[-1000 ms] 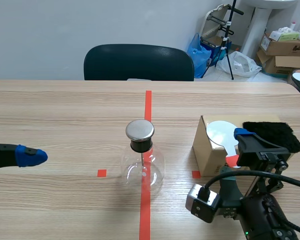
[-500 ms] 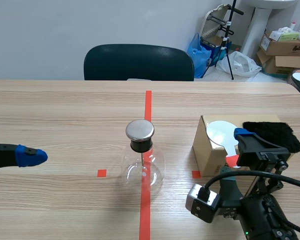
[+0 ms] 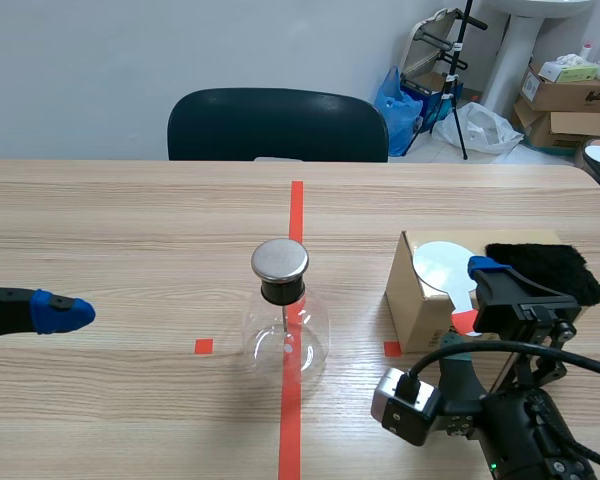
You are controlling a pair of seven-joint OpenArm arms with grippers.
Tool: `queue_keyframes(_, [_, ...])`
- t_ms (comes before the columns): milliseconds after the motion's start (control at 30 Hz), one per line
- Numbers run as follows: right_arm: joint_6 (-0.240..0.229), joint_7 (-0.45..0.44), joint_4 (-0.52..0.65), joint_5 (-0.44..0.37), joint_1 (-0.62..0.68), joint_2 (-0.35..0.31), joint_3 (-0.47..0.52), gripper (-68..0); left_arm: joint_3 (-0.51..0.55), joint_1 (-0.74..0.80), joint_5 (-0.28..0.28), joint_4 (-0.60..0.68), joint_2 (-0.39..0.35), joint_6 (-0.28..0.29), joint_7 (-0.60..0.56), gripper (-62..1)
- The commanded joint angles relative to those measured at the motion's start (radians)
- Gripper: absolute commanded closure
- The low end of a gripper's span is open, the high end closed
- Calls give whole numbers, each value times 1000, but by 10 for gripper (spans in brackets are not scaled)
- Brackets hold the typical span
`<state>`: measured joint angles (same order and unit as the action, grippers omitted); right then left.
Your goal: Do the electroscope experiment
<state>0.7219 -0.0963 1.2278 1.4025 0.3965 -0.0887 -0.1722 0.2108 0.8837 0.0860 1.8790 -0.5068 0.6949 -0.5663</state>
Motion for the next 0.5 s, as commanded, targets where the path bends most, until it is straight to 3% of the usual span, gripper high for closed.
queue_keyframes(0, [61, 5, 9, -4, -11, -3, 3, -679, -6, 0, -14, 3, 2, 1, -13, -623])
queue_keyframes(467, [61, 26, 23, -4, 26, -3, 3, -679, -6, 0, -14, 2, 2, 1, -13, -623])
